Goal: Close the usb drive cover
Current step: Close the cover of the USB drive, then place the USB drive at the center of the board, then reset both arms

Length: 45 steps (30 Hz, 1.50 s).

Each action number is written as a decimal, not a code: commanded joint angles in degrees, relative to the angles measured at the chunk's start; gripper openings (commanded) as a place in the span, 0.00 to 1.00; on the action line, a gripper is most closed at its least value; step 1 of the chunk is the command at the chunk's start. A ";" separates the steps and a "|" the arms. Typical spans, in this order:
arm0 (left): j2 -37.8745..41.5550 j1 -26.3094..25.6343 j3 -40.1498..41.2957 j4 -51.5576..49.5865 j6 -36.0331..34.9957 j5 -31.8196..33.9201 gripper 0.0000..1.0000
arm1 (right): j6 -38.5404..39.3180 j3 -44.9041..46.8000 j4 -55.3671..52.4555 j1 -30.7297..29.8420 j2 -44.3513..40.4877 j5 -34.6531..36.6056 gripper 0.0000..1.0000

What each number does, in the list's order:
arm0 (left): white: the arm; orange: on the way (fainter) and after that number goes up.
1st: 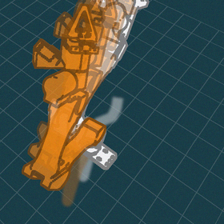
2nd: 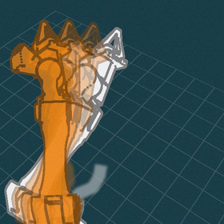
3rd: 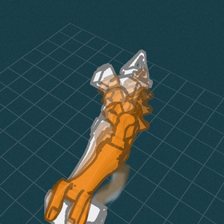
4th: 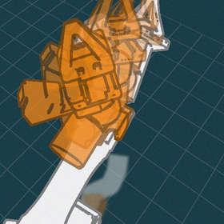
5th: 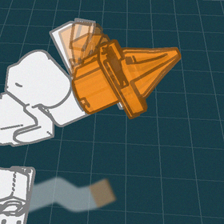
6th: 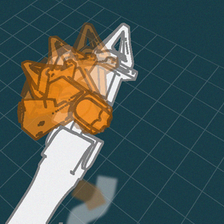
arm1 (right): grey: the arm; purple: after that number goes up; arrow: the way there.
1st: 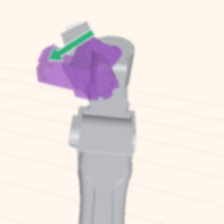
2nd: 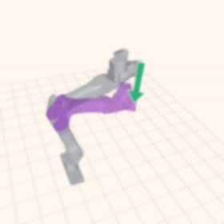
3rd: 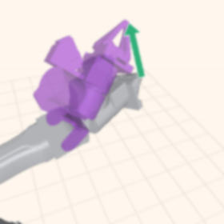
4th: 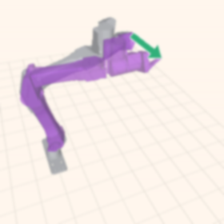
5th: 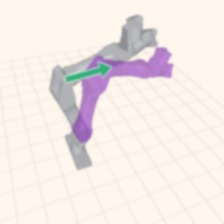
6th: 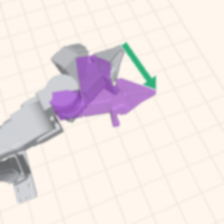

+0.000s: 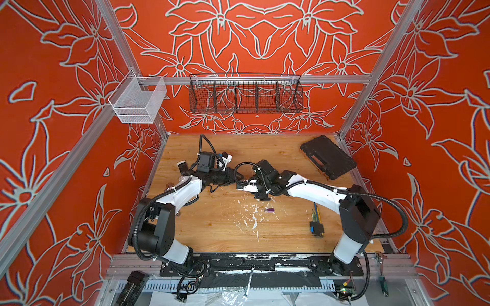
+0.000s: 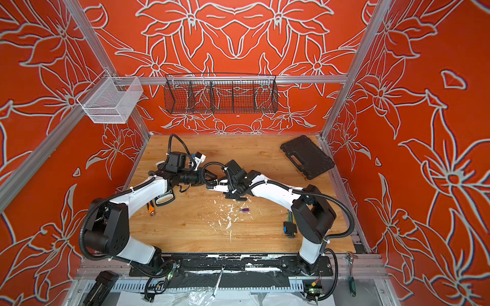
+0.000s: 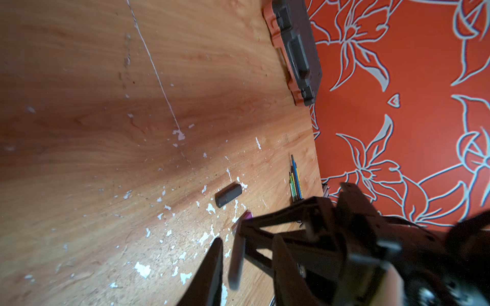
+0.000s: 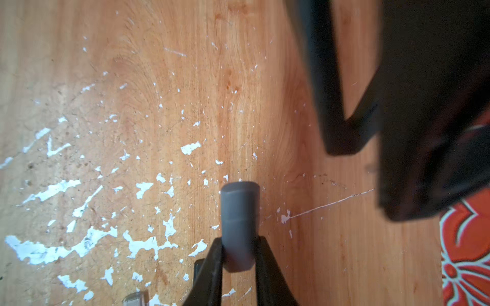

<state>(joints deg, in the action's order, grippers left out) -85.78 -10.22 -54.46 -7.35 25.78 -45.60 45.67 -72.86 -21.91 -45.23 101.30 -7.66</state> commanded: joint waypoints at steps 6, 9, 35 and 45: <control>10.19 5.94 4.38 -3.50 -4.27 9.07 0.32 | -0.25 -6.89 -8.14 4.06 6.03 3.19 0.05; 12.53 6.70 4.71 -5.30 -5.98 10.84 0.32 | 0.73 -8.22 -9.89 4.06 8.21 5.23 0.06; 24.22 7.84 7.88 -11.85 -10.56 29.23 0.41 | -8.16 -5.69 -2.37 6.78 5.00 10.39 0.97; 23.40 9.16 13.86 -4.80 -15.13 57.56 0.73 | -25.99 18.35 22.52 17.75 -22.11 23.81 0.97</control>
<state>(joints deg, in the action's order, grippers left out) -61.34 -1.58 -43.92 -15.46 12.93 0.40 25.93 -62.72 -9.47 -28.64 83.85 8.91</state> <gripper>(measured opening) 0.722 0.970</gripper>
